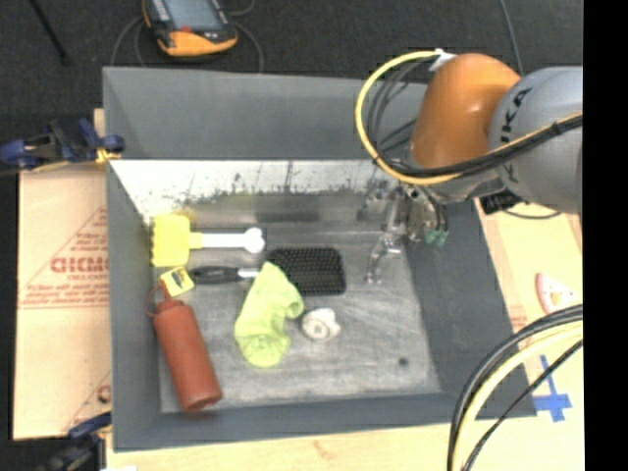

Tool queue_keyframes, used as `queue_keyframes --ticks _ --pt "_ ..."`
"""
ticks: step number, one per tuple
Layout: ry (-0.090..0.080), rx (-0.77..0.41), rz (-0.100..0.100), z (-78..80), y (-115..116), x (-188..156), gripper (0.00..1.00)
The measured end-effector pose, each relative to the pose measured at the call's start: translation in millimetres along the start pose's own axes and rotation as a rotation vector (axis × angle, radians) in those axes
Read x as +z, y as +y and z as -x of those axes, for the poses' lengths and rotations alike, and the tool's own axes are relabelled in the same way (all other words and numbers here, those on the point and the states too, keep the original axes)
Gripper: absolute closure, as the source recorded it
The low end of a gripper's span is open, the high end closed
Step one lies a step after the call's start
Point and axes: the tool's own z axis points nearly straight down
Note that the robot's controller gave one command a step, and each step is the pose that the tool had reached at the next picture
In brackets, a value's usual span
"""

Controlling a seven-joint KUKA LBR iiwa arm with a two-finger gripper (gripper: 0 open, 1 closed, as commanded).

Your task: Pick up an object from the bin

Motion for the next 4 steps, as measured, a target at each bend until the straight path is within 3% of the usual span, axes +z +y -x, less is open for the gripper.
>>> queue_keyframes --ticks 1,2,3,4 --pt "0.008 -0.077 -0.003 -10.3 20 9 0.0" --pt "0.006 -0.025 0.001 -9.8 68 31 0.0" --pt "0.003 0.071 0.001 -8.1 60 74 0.0" --pt "-0.008 0.19 0.002 -21.0 56 86 1.0"
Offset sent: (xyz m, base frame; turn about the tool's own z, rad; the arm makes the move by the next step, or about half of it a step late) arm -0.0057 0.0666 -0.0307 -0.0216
